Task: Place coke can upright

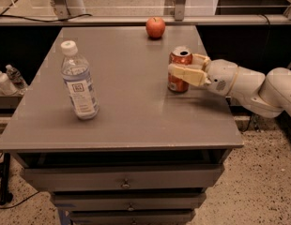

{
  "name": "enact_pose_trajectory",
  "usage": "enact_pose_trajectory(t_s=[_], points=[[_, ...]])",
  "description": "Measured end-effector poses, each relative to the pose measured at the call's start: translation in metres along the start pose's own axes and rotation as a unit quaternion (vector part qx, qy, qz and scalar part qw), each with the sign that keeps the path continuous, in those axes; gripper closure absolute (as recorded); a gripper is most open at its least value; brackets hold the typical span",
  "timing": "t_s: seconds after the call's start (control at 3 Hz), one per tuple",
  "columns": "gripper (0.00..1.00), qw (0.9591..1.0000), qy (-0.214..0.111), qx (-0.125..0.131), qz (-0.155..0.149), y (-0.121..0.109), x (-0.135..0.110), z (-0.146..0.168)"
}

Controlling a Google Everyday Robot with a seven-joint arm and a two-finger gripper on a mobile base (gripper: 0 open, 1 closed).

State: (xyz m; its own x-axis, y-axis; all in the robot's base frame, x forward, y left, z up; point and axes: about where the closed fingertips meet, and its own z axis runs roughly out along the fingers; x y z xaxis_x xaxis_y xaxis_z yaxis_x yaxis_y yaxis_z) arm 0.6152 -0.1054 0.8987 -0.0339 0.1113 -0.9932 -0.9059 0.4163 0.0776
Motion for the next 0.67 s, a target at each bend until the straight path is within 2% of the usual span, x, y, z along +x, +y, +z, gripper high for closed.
enact_pose_trajectory(t_s=[0.33,0.67], points=[[0.00,1.0000,-0.003,-0.004,-0.005,0.0016,-0.0006,-0.0028],[0.00,0.9999,0.001,-0.007,-0.013,0.0026,-0.0036,-0.0067]])
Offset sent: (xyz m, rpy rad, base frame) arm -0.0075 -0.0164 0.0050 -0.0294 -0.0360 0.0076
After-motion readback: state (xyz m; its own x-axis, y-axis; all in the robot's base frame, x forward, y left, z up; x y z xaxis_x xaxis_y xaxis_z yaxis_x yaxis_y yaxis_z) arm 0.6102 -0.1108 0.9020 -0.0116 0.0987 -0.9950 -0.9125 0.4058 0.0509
